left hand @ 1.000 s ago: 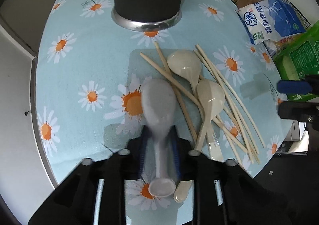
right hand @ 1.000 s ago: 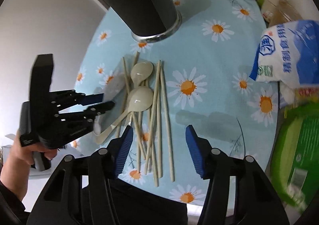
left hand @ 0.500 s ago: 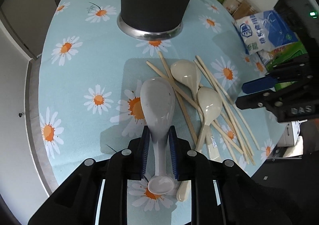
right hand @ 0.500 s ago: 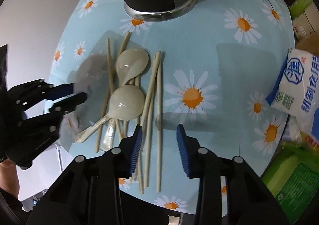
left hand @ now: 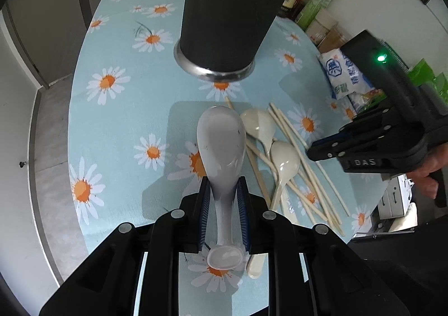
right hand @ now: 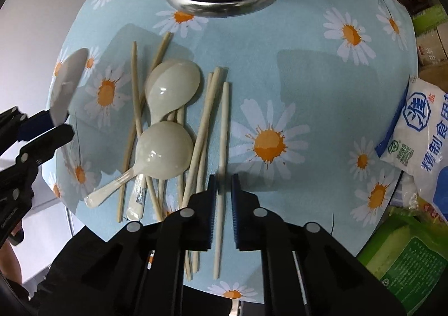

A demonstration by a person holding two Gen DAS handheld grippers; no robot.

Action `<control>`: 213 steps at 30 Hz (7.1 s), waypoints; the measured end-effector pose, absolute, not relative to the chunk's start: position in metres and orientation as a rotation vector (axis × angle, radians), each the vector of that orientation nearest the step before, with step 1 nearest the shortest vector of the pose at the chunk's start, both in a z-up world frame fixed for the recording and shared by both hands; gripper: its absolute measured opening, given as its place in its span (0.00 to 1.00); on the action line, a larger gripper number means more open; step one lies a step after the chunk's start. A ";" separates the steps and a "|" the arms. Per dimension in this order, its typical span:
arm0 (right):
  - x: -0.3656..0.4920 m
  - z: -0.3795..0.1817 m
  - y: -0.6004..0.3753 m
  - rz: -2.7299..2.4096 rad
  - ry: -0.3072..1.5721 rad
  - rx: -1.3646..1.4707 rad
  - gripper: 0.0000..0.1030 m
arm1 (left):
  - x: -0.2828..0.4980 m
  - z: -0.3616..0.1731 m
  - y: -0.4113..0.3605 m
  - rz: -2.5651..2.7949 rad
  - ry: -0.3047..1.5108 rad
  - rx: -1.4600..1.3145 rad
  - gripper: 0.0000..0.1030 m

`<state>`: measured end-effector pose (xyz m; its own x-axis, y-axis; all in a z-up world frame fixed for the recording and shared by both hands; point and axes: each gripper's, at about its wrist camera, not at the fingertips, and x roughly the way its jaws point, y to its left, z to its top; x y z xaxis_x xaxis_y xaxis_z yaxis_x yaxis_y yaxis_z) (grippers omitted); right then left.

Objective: Organize utensils
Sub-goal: 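Lift the white spoon with the left tool while the right tool lifts the chopstick over the black holder, then lower the spoon into the black holder and open the left tool while the right tool drops the chopstick in, then move both tools back down to the remaining utensils on the table, then grasp the cream spoon handle with the left tool while the right tool grasps a chopstick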

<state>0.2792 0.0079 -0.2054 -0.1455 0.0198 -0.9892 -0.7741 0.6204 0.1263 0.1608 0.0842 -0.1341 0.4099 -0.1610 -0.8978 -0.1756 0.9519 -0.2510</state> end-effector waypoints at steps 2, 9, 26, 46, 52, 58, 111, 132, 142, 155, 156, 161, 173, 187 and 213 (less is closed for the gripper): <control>0.280 -0.206 0.011 0.773 1.580 -0.627 0.05 | 0.162 -0.131 0.085 0.000 1.141 -0.333 0.17; 0.292 -0.195 -0.007 0.728 1.548 -0.522 0.05 | 0.166 -0.116 0.091 -0.046 1.070 -0.331 0.17; 0.276 -0.084 -0.024 0.988 1.190 -0.255 0.05 | 0.172 -0.044 0.102 -0.119 0.869 -0.317 0.17; 0.311 0.029 -0.022 1.102 0.783 0.047 0.06 | 0.198 0.042 0.108 -0.137 0.599 -0.250 0.17; 0.322 0.055 -0.024 1.091 0.635 0.117 0.06 | 0.213 0.055 0.111 -0.123 0.487 -0.233 0.17; 0.343 0.061 -0.019 1.068 0.548 0.170 0.06 | 0.228 0.057 0.114 -0.080 0.393 -0.216 0.17; 0.376 -0.012 0.013 1.001 0.728 0.189 0.20 | 0.265 -0.014 0.132 -0.072 0.477 -0.247 0.20; 0.349 0.002 -0.030 0.930 0.716 0.238 0.21 | 0.248 -0.011 0.131 -0.064 0.507 -0.264 0.27; 0.329 0.000 -0.038 0.921 0.740 0.196 0.26 | 0.217 -0.003 0.122 -0.084 0.497 -0.270 0.32; 0.299 -0.039 -0.045 0.944 0.875 0.077 0.28 | 0.169 -0.023 0.105 -0.106 0.576 -0.312 0.33; 0.297 -0.043 -0.046 0.942 0.890 0.068 0.28 | 0.167 -0.027 0.103 -0.112 0.597 -0.317 0.33; 0.293 -0.056 -0.056 0.922 0.937 0.051 0.28 | 0.158 -0.047 0.087 -0.151 0.697 -0.282 0.33; 0.295 -0.099 -0.101 0.899 1.080 0.122 0.28 | 0.158 -0.087 0.070 -0.177 0.952 -0.275 0.33; 0.282 -0.157 -0.141 0.908 1.256 0.213 0.28 | 0.174 -0.146 0.024 -0.148 1.275 -0.142 0.30; 0.277 -0.182 -0.144 1.010 1.349 0.229 0.30 | 0.219 -0.164 -0.008 -0.157 1.437 -0.020 0.07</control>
